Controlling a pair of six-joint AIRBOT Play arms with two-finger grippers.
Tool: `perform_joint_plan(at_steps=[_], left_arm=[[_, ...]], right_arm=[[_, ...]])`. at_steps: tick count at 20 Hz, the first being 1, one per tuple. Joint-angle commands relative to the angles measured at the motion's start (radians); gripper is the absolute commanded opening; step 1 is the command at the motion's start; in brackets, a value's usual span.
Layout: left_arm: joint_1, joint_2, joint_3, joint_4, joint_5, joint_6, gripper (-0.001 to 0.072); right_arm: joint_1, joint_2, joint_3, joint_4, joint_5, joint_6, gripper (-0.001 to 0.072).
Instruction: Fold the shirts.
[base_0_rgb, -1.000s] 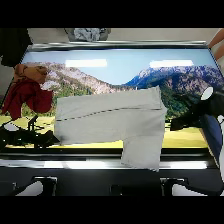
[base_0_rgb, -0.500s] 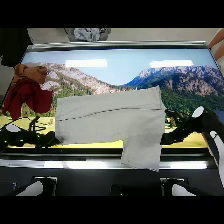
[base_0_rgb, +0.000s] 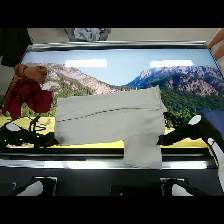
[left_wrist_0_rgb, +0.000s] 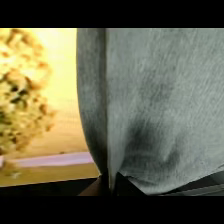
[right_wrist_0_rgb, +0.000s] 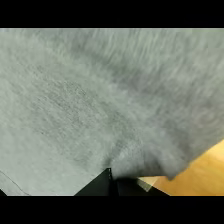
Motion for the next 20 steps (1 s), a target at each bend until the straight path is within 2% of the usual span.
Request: perform_joint_plan(at_steps=[1,4,7,11,14,18,20], left_arm=[[0.002,0.066,0.108,-0.04,-0.055,0.022,0.0032],[-0.004,0.095,0.259,-0.04,-0.087,-0.038,0.0031],[-0.02,0.029,0.423,-0.053,-0.051,-0.076,0.0031],[-0.063,-0.227,0.676,-0.117,-0.058,-0.087,0.0031],[-0.094,-0.436,0.846,-0.119,-0.077,-0.147,0.0032],[-0.098,-0.599,0.938,-0.118,-0.084,-0.2,0.0033],[-0.096,-0.64,0.941,-0.119,-0.068,-0.206,0.0034]], right_arm=[[0.0,0.094,0.084,0.024,0.018,-0.014,0.0039],[0.001,0.126,0.228,0.067,0.019,-0.003,0.0038],[0.001,0.063,0.369,0.182,-0.082,-0.003,0.0037],[0.035,-0.184,0.602,0.256,-0.214,0.019,0.0038],[0.106,-0.389,0.789,0.257,-0.292,0.068,0.0039],[0.138,-0.558,0.914,0.253,-0.342,0.138,0.0039],[0.138,-0.591,0.914,0.187,-0.327,0.198,0.0039]])
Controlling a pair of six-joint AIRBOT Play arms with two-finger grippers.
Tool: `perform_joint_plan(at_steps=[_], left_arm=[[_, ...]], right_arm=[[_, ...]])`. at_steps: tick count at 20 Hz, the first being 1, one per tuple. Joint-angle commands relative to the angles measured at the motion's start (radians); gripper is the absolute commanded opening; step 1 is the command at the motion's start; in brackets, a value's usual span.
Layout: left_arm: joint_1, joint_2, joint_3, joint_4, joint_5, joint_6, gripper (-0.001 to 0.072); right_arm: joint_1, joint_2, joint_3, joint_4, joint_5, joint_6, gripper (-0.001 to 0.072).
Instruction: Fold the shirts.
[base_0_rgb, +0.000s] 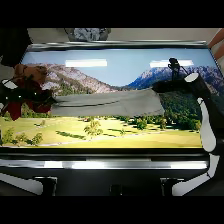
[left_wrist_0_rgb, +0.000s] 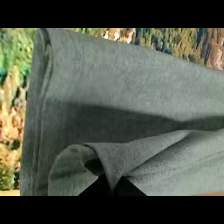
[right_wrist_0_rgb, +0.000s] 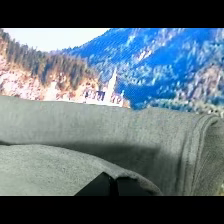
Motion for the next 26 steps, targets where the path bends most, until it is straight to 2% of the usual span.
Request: perform_joint_plan(at_steps=[1,5,6,7,8,10,13,14,16,22,23,24,25,26], left_arm=[[-0.006,-0.107,0.044,-0.005,0.009,-0.027,0.0034],[0.004,-0.131,0.048,-0.002,0.007,-0.029,0.0041],[0.014,-0.129,0.062,-0.003,-0.004,-0.029,0.0139],[0.028,-0.128,0.089,-0.002,-0.029,-0.029,0.0413],[0.043,-0.125,0.122,-0.002,-0.06,-0.029,0.0594],[0.075,-0.106,0.191,-0.002,-0.122,-0.027,0.0605],[0.095,-0.016,0.224,0.0,-0.141,-0.024,0.0598],[0.094,0.018,0.224,-0.001,-0.142,-0.017,0.0593],[0.08,0.095,0.224,-0.001,-0.142,-0.016,0.0592],[-0.026,0.269,0.224,-0.002,-0.142,-0.001,0.0592],[-0.058,0.278,0.224,-0.002,-0.142,-0.001,0.0592],[-0.093,0.278,0.223,-0.002,-0.141,-0.001,0.0591],[-0.131,0.271,0.223,-0.001,-0.135,0.0,0.0588],[-0.176,0.256,0.223,-0.002,-0.119,0.003,0.0534]], right_arm=[[0.014,-0.099,0.051,-0.061,-0.003,0.075,0.004],[0.008,-0.104,0.056,-0.062,0.016,0.055,0.0048],[-0.003,-0.092,0.069,-0.063,0.038,0.029,0.0187],[-0.023,-0.074,0.091,-0.064,0.089,-0.019,0.0573],[-0.049,-0.058,0.116,-0.086,0.147,-0.053,0.0707],[-0.13,-0.045,0.146,-0.166,0.268,-0.039,0.0717],[-0.247,-0.099,0.146,-0.121,0.492,-0.015,0.072],[-0.258,-0.128,0.144,-0.088,0.547,-0.016,0.072],[-0.247,-0.183,0.144,-0.042,0.568,-0.015,0.072],[-0.127,-0.257,0.144,0.016,0.366,0.088,0.0719],[-0.107,-0.257,0.144,0.032,0.337,0.095,0.0699],[-0.09,-0.255,0.146,0.072,0.313,0.094,0.0498],[-0.08,-0.248,0.146,0.121,0.307,0.094,0.0189],[-0.077,-0.23,0.146,0.167,0.307,0.091,0.0043]])
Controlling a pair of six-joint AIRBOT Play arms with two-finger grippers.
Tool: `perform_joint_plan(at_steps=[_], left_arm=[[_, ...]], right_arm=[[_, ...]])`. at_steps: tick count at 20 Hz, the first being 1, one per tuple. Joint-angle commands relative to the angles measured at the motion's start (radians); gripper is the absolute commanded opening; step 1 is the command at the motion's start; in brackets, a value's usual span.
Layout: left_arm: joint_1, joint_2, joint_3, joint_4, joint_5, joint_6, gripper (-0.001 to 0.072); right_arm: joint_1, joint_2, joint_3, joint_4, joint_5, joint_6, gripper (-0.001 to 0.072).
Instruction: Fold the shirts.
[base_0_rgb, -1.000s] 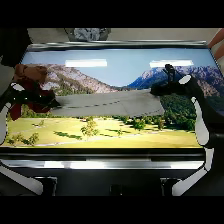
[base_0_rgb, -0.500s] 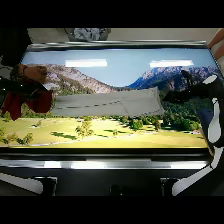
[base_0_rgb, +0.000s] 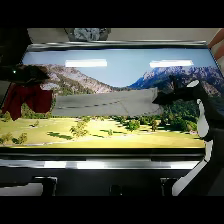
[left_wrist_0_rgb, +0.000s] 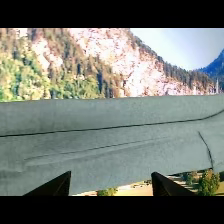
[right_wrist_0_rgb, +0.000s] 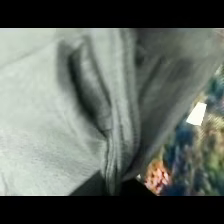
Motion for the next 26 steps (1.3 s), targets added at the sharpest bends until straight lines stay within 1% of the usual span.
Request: perform_joint_plan(at_steps=[1,2,5,7,9,10,12,15,19,21,23,26], left_arm=[[-0.137,-0.013,0.0,0.0,0.042,0.013,0.0256],[-0.193,-0.037,-0.006,0.0,0.074,0.034,0.0041],[-0.369,-0.149,-0.021,-0.026,0.144,0.044,0.0037],[-0.478,-0.242,-0.021,-0.045,0.183,0.033,0.0037],[-0.56,-0.311,-0.021,-0.053,0.245,-0.042,0.0036],[-0.592,-0.338,-0.021,-0.079,0.271,-0.064,0.0036],[-0.648,-0.381,-0.021,-0.178,0.332,-0.069,0.0037],[-0.719,-0.447,-0.02,-0.314,0.436,-0.07,0.0036],[-0.785,-0.552,-0.008,-0.503,0.489,-0.069,0.0036],[-0.823,-0.586,-0.008,-0.591,0.539,-0.066,0.0036],[-0.859,-0.609,-0.008,-0.654,0.591,-0.066,0.0036],[-0.875,-0.629,-0.008,-0.666,0.609,-0.065,0.0036]], right_arm=[[0.037,0.04,0.004,0.147,-0.056,-0.005,0.0043],[0.039,0.079,0.004,0.149,-0.057,-0.011,0.0042],[0.042,0.216,0.004,0.127,-0.023,-0.01,0.0041],[0.043,0.312,0.004,0.105,0.042,0.005,0.004],[0.043,0.398,0.004,0.058,0.11,0.037,0.004],[0.042,0.444,0.004,0.027,0.141,0.055,0.004],[0.042,0.524,0.004,-0.007,0.19,0.08,0.004],[0.042,0.625,0.004,-0.01,0.24,0.108,0.004],[0.042,0.732,0.004,-0.017,0.263,0.15,0.0041],[0.042,0.769,0.003,-0.039,0.289,0.172,0.0041],[0.042,0.788,0.003,-0.074,0.311,0.185,0.0041],[0.042,0.784,0.003,-0.1,0.274,0.205,0.0041]])
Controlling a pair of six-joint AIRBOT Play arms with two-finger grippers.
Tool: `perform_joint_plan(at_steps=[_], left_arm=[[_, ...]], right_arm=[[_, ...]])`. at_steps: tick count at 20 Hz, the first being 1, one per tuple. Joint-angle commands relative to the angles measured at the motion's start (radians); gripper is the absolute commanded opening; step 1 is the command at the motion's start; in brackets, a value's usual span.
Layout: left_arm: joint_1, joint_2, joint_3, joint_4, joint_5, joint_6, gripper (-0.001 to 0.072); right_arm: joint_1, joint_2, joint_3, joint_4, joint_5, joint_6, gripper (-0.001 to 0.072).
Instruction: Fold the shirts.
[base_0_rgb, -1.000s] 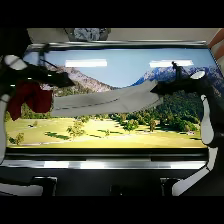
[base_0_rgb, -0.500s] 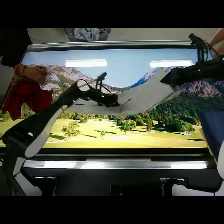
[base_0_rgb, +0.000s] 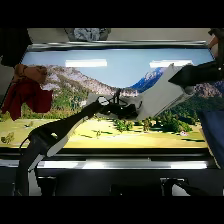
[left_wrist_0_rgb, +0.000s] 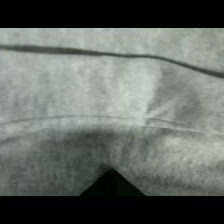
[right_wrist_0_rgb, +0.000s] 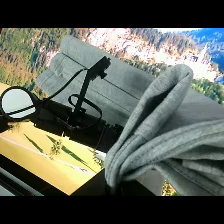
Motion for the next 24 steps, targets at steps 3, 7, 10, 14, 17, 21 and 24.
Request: perform_joint_plan(at_steps=[3,7,10,14,17,21,24], left_arm=[[0.016,0.023,0.0,-0.016,0.011,0.095,0.0033],[0.151,0.273,-0.005,0.587,-0.095,-0.056,0.0033],[0.301,0.496,-0.005,0.875,-0.174,-0.083,0.0034],[0.526,0.76,-0.005,0.937,-0.246,-0.082,0.0035],[0.631,0.9,-0.024,0.938,-0.253,-0.082,0.0035],[0.651,1.001,-0.077,0.938,-0.266,-0.081,0.0035],[0.65,1.016,-0.129,0.938,-0.277,-0.077,0.0035]], right_arm=[[0.0,-0.018,0.0,-0.026,-0.077,0.028,0.0041],[0.054,-0.112,0.0,-0.018,-0.201,0.047,0.004],[0.213,-0.215,0.0,-0.002,-0.335,0.071,0.004],[0.419,-0.395,0.0,0.1,-0.467,0.087,0.004],[0.523,-0.524,0.001,0.196,-0.545,0.089,0.0041],[0.573,-0.603,0.001,0.348,-0.679,0.02,0.0691],[0.499,-0.54,0.001,0.25,-0.586,-0.035,0.0701]])
